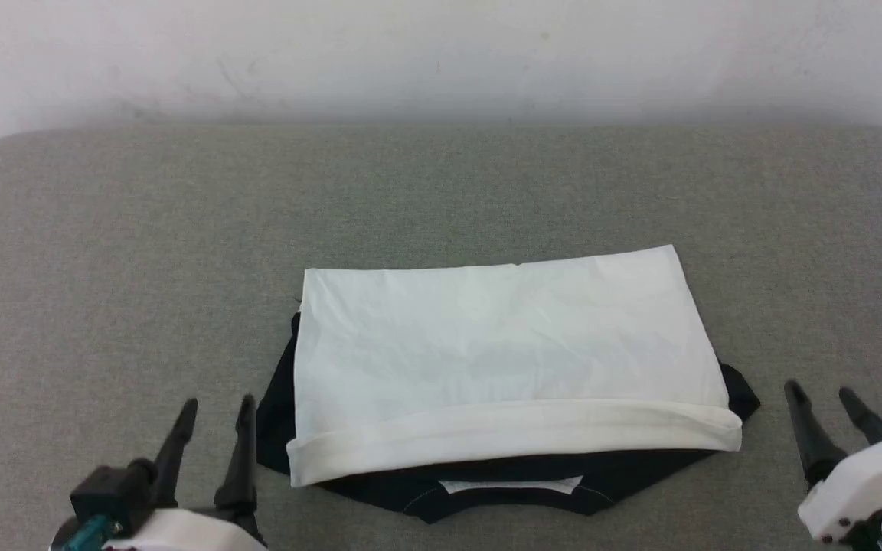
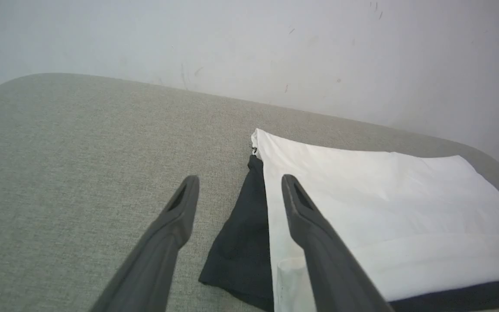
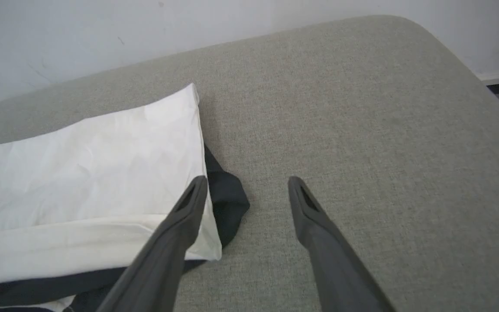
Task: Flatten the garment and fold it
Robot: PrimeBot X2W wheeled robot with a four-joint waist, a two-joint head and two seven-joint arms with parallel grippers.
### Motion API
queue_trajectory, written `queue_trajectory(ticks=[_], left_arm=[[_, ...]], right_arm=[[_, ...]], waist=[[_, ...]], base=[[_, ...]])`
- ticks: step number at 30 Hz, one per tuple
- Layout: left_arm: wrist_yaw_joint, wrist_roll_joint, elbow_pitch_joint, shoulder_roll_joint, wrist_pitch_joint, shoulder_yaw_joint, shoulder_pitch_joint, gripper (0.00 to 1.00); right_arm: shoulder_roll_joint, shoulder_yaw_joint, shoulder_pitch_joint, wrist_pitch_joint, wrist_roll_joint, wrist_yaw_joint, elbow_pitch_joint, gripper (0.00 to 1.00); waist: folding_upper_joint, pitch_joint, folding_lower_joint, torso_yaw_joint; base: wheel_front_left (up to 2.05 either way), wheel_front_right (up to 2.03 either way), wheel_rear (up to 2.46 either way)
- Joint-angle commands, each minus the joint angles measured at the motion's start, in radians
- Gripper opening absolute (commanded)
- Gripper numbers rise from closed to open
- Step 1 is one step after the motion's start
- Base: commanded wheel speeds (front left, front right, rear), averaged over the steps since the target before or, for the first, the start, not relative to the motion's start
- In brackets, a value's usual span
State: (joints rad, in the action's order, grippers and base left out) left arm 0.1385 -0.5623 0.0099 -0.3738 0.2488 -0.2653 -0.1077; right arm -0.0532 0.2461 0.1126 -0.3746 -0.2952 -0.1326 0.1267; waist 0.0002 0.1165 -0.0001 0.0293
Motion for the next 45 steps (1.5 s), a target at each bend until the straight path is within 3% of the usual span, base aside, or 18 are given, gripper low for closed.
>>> queue_trajectory(ticks=[1,6,11,20,26,27,29,30,31,36,45], left_arm=[[0.002,0.022,-0.008,0.015,0.01,0.019,0.036,1.0],[0.01,0.095,-0.019,0.074,0.012,0.093,0.094,1.0],[-0.019,0.158,0.011,0.128,0.013,0.154,0.154,1.0],[-0.096,0.239,0.085,0.189,0.013,0.23,0.227,1.0],[-0.131,0.275,0.106,0.225,0.013,0.255,0.237,1.0],[-0.135,0.279,0.11,0.229,0.013,0.258,0.235,1.0],[-0.143,0.289,0.115,0.236,0.013,0.264,0.233,1.0],[-0.143,0.289,0.115,0.236,0.013,0.264,0.233,1.0],[-0.147,0.293,0.118,0.24,0.013,0.267,0.231,1.0],[-0.16,0.31,0.128,0.253,0.013,0.281,0.221,1.0],[-0.177,0.328,0.14,0.271,0.013,0.293,0.195,1.0]], right_arm=[[0.003,0.0,-0.038,0.033,-0.012,0.002,-0.016,1.0],[0.003,-0.018,-0.121,0.115,-0.025,0.002,-0.128,1.0],[0.003,-0.047,-0.199,0.127,-0.006,0.002,-0.28,1.0],[0.003,-0.049,-0.337,-0.02,0.11,0.002,-0.528,1.0],[0.003,-0.081,-0.371,-0.166,0.095,0.002,-0.628,0.99],[0.003,-0.09,-0.371,-0.188,0.088,0.002,-0.632,0.45],[0.003,-0.105,-0.369,-0.212,0.072,0.002,-0.63,0.09],[0.003,-0.105,-0.369,-0.212,0.072,0.002,-0.63,0.09],[0.003,-0.108,-0.368,-0.213,0.063,0.002,-0.623,0.0],[0.003,-0.101,-0.352,-0.185,0.037,0.002,-0.577,0.0],[0.003,0.107,-0.272,-0.124,0.142,0.002,-0.448,0.0]], waist=[[-0.0002,-0.006,0.0001,0.006],[-0.0002,-0.009,0.0001,0.012],[-0.0002,-0.005,0.0001,0.021],[-0.0002,0.009,0.0001,0.021],[-0.0002,0.004,0.0001,0.025],[-0.0002,0.004,0.0001,0.025],[-0.0002,0.004,0.0001,0.025],[-0.0002,0.004,0.0001,0.025],[-0.0002,0.004,0.0001,0.025],[-0.0002,-0.005,0.0001,0.02],[-0.0002,-0.026,0.0001,0.022]], base=[[0.0,0.0,0.0],[0.0,0.0,0.0],[0.0,0.0,0.0],[0.0,0.0,0.0],[0.0,0.0,0.0],[0.0,0.0,0.0],[0.0,0.0,0.0],[0.0,0.0,0.0],[0.0,0.0,0.0],[0.0,0.0,0.0],[0.0,0.0,0.0]])
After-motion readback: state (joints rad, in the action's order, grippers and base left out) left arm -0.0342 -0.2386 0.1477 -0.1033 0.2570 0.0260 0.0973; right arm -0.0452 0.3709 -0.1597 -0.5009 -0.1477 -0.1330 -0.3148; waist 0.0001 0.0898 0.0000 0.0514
